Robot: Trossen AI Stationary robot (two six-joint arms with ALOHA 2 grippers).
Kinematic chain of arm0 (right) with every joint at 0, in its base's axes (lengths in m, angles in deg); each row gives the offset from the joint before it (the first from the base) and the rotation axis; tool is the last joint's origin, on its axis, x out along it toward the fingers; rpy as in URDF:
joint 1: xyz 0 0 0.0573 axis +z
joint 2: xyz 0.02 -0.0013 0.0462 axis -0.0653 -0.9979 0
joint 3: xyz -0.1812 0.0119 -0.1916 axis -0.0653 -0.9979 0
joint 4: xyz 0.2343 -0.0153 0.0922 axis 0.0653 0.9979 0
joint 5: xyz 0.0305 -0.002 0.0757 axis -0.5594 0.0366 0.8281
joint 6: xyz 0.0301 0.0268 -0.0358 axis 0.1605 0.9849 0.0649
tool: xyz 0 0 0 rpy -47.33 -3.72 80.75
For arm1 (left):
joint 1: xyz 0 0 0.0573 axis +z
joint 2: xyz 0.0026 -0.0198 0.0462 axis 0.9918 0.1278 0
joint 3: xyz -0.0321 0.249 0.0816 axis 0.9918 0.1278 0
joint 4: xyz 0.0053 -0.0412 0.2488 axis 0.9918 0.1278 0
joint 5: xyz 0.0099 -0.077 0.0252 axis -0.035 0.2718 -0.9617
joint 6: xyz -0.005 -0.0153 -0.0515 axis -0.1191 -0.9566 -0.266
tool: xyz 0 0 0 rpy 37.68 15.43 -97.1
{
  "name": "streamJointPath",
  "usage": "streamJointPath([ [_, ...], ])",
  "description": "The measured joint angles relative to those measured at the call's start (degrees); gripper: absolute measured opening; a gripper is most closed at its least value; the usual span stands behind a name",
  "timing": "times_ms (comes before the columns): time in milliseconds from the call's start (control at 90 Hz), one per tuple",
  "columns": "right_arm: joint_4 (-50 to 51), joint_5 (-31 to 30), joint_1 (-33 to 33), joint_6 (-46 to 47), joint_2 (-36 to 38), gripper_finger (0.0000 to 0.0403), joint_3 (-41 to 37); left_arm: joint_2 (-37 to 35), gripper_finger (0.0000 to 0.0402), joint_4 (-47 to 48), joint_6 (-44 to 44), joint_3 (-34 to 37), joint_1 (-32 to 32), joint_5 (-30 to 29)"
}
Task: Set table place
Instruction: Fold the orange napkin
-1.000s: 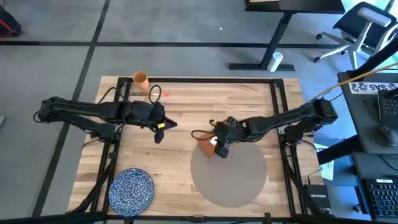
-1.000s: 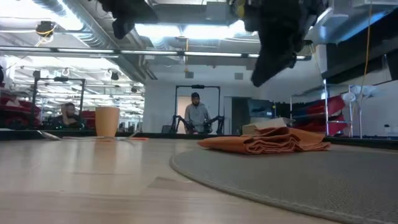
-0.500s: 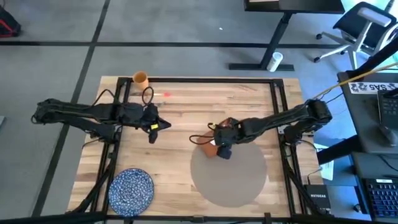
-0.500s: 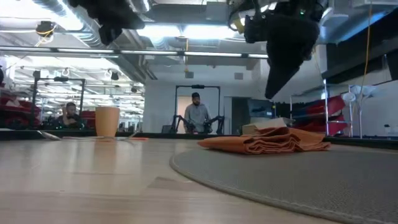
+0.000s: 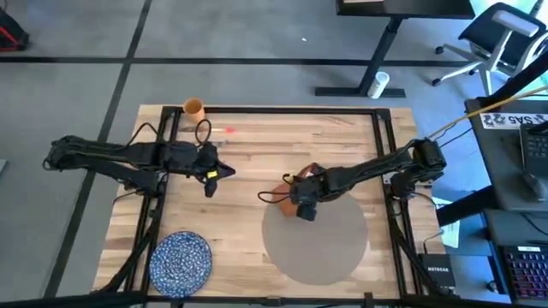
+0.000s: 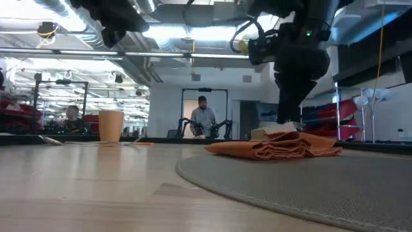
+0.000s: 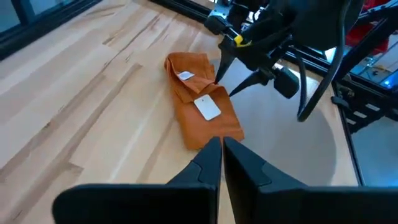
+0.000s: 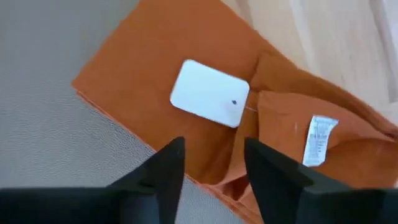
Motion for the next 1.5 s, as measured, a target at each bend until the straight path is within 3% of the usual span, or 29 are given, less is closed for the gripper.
streamJointPath([
  [233,4.87,-2.79,0.0,4.67,-0.7,0.0263,0.0,0.0,0.0,-0.04,1.31,0.0,0.0,-0.66],
  [467,4.9,-4.13,-0.37,7.99,-1.52,0.0272,-0.02,0.0,0.0,-0.01,3.47,-0.02,-0.08,-0.64],
  [844,4.04,-5.35,-1.55,9.38,-3.45,0.0211,-0.02,0.04,0.0,2.39,4.59,-0.04,-0.08,-0.62],
  [1211,5.17,-4.76,-1.51,11.57,-4.81,0.0195,0.0,0.04,0.0,2.74,4.9,-0.04,-0.08,-0.61],
  [1356,5.83,-5.35,-1.51,13.78,-4.81,0.015,0.0,0.04,0.0,2.84,5.0,-0.04,-0.08,-0.6],
  [1500,5.58,-5.33,-1.51,15.69,-4.81,0.0072,0.0,0.04,0.0,3.06,5.09,-0.04,-0.08,-0.6],
])
